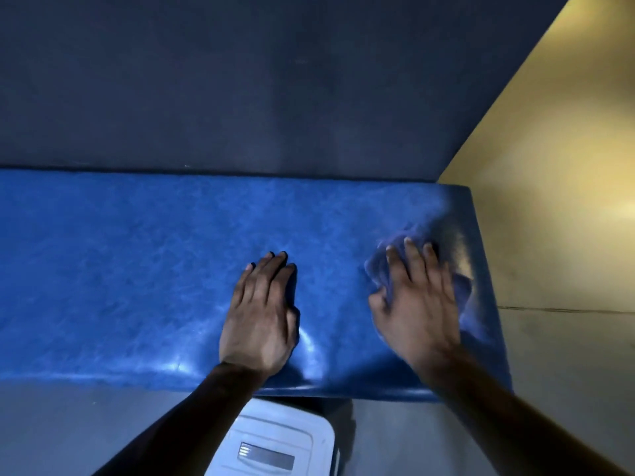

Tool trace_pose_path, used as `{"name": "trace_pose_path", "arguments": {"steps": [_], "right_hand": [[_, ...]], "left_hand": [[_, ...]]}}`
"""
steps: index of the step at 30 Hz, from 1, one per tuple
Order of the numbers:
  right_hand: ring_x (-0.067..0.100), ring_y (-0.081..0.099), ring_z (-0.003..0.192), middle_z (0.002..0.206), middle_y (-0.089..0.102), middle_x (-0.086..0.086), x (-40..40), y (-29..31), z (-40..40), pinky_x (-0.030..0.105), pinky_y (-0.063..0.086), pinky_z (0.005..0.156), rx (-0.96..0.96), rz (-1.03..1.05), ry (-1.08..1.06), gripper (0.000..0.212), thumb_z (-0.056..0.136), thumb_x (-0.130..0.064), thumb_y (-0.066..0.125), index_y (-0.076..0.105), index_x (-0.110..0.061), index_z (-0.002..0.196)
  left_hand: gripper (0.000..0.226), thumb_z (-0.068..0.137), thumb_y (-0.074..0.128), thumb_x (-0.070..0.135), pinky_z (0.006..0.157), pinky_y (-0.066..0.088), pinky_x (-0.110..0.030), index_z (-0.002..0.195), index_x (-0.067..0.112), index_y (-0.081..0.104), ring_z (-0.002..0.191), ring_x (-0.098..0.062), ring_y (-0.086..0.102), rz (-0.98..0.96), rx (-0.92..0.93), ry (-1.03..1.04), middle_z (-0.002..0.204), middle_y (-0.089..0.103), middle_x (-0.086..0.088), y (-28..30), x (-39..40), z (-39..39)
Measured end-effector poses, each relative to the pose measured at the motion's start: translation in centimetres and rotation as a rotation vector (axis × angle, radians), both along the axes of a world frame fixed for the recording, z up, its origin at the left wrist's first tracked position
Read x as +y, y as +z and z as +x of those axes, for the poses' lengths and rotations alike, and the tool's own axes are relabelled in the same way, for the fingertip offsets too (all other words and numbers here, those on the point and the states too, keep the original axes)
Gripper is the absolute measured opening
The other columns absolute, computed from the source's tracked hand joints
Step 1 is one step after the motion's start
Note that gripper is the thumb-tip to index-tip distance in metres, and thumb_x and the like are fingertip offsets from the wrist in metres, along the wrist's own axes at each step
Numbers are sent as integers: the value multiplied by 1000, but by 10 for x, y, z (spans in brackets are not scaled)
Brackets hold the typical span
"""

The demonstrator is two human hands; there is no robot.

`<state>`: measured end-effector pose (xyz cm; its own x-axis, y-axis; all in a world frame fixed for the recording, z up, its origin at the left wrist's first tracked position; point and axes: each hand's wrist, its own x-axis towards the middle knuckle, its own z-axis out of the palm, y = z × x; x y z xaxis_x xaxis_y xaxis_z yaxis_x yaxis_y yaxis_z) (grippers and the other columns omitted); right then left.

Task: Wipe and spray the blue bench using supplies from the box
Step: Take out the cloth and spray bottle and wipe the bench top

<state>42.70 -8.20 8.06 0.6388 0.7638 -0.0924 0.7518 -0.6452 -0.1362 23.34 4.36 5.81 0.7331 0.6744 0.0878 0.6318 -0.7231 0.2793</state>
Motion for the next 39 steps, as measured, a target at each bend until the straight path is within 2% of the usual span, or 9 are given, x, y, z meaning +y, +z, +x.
{"name": "trace_pose_path", "arguments": {"steps": [4, 9, 14, 16, 23, 27, 30, 33, 39], "right_hand": [[34, 40, 148, 155, 50, 13, -60, -8, -27, 57, 34, 118, 8, 138, 60, 69, 76, -37, 53, 62, -11, 139], [27, 35, 151, 159, 45, 0, -122, -7, -9, 55, 41, 112, 9, 130, 399, 67, 80, -41, 66, 59, -23, 143], [22, 20, 157, 168, 29, -7, -109, 0, 58, 48, 21, 123, -115, -106, 777, 76, 81, -38, 59, 39, -38, 154], [22, 20, 157, 167, 31, -7, -92, 1, 78, 48, 24, 123, -149, -101, 806, 76, 79, -33, 53, 40, -38, 154], [27, 21, 157, 168, 29, -5, -18, 0, 125, 53, 24, 124, -72, -55, 569, 72, 80, -39, 39, 41, -37, 152], [35, 30, 153, 164, 37, 4, 21, -12, 146, 54, 31, 120, 42, 68, 158, 77, 76, -47, 34, 48, -27, 149], [34, 20, 155, 169, 25, 5, 36, -20, 152, 50, 25, 125, 169, 122, -104, 84, 77, -53, 25, 38, -24, 155], [36, 24, 151, 169, 22, 9, 34, -15, 149, 48, 31, 120, 246, 176, -223, 78, 84, -48, 36, 35, -18, 156], [44, 46, 129, 152, 41, 18, -8, -4, 123, 46, 43, 105, 281, 216, -305, 72, 86, -43, 44, 40, -14, 151]], "left_hand": [[61, 85, 41, 22, 125, 25, -50, 143, 4, 51, 149, -29, 38, -6, 5, -1, 155, 47, -12, 4, -4, 1], [45, 97, 42, 20, 125, 24, -51, 137, 6, 58, 144, -28, 46, -15, -82, 37, 150, 53, -10, 12, -18, 10], [47, 100, 34, 21, 125, 26, -49, 138, 5, 58, 145, -24, 44, -96, -222, -108, 151, 51, -9, 22, -51, 58], [47, 99, 36, 20, 123, 29, -50, 138, 4, 58, 146, -26, 44, -112, -215, -106, 152, 51, -12, 14, -64, 75], [54, 86, 54, 17, 122, 31, -48, 139, 7, 57, 148, -27, 41, -82, -128, -67, 153, 49, -10, 1, -70, 86], [57, 82, 54, 17, 123, 29, -47, 139, 9, 56, 148, -25, 40, -79, -119, -49, 154, 48, -7, -1, -70, 87], [57, 82, 50, 17, 125, 27, -46, 138, 8, 57, 148, -26, 40, -80, -119, -47, 154, 48, -8, -1, -69, 88], [57, 83, 47, 18, 124, 27, -47, 138, 7, 56, 148, -27, 41, -78, -116, -49, 153, 48, -9, 0, -70, 89], [57, 84, 45, 19, 124, 26, -48, 140, 7, 53, 149, -29, 38, -65, -80, -48, 153, 47, -11, 0, -72, 89]]}}
